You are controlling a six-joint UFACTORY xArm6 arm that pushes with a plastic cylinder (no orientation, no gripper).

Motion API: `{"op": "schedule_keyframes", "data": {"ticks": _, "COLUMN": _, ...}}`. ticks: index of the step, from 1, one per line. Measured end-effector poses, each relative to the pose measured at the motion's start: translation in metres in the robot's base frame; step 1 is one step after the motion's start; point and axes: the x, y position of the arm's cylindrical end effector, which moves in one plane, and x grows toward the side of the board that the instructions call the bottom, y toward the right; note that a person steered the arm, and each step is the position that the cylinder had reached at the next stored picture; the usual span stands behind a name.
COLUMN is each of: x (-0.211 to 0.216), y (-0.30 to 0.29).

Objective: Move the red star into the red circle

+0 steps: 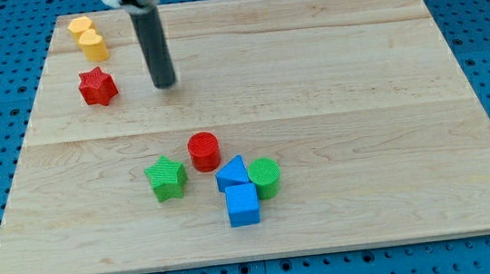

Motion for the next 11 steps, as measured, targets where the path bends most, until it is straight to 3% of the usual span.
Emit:
{"op": "schedule_keyframes", "data": {"ticks": 1, "x": -0.018, "y": -0.097}}
{"op": "schedule_keyframes", "data": {"ticks": 2, "x": 0.049, "y": -0.109}}
{"op": "schedule_keyframes", "data": {"ticks": 3, "x": 0.049, "y": -0.074}}
{"op": "schedule_keyframes", "data": {"ticks": 4, "x": 0.029, "y": -0.142}}
{"op": "schedule_keyframes", "data": {"ticks": 5, "x": -0.008, "y": -0.117}}
{"op": "schedule_keyframes", "data": {"ticks": 6, "x": 0.013, "y": -0.038}}
{"op": "schedule_keyframes", "data": {"ticks": 7, "x": 0.091, "y": 0.026}}
{"op": "schedule_keyframes", "data": {"ticks": 8, "x": 0.139, "y": 0.05}}
{"op": "schedule_keyframes", "data": {"ticks": 9, "x": 0.132, "y": 0.046}}
{"op": "schedule_keyframes", "data": {"ticks": 10, "x": 0.084, "y": 0.036}}
{"op": "schedule_keyframes", "data": {"ticks": 11, "x": 0.0, "y": 0.032}}
